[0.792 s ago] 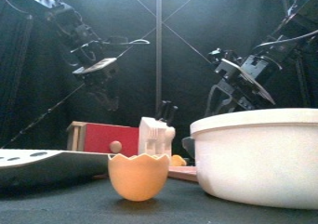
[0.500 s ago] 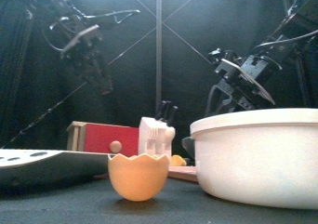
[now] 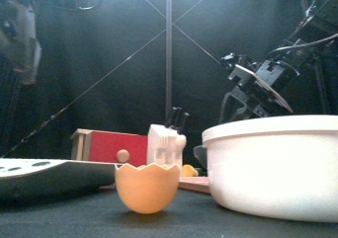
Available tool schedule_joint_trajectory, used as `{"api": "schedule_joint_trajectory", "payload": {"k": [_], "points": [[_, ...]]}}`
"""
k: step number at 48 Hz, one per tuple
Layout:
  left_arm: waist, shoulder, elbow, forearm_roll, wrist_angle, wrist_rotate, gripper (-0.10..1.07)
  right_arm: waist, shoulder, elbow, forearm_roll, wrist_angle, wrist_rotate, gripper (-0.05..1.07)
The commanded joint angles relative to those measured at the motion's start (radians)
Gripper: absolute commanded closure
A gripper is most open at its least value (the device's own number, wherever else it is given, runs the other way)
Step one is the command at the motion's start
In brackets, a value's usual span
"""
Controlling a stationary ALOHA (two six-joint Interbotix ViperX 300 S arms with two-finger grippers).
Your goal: Grab eggshell
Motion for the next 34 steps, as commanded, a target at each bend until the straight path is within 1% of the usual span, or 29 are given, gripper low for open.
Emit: {"api": "schedule_joint_trajectory", "payload": {"k": [1, 5, 12, 18, 20, 24, 26, 29, 34], "points": [[-0.025, 0.011, -0.020, -0.166, 0.026, 0.054, 0.15, -0.009, -0.008, -0.017, -0.002, 0.003, 0.000, 0.16], [-0.037, 0.025, -0.028, -0.267, 0.077, 0.086, 0.11, -0.012, -0.002, -0.018, -0.002, 0.003, 0.000, 0.16], [-0.077, 0.058, -0.037, -0.397, 0.179, 0.109, 0.06, -0.017, 0.003, -0.023, 0.000, 0.002, 0.003, 0.16], [-0.137, 0.101, -0.037, -0.497, 0.224, 0.101, 0.05, -0.008, 0.018, -0.032, 0.029, 0.000, 0.003, 0.16], [-0.164, 0.124, -0.038, -0.543, 0.241, 0.103, 0.05, -0.006, 0.026, -0.038, 0.040, 0.000, 0.003, 0.16], [-0.196, 0.164, -0.043, -0.615, 0.276, 0.101, 0.05, -0.005, 0.043, -0.051, 0.055, -0.002, 0.005, 0.16], [-0.212, 0.186, -0.044, -0.637, 0.298, 0.103, 0.05, -0.003, 0.052, -0.061, 0.063, 0.000, 0.005, 0.16], [-0.236, 0.224, -0.046, -0.637, 0.336, 0.101, 0.05, 0.005, 0.069, -0.078, 0.066, 0.000, 0.002, 0.16], [-0.258, 0.285, -0.051, -0.637, 0.351, 0.101, 0.05, 0.020, 0.097, -0.110, 0.064, 0.000, 0.000, 0.16]]}}
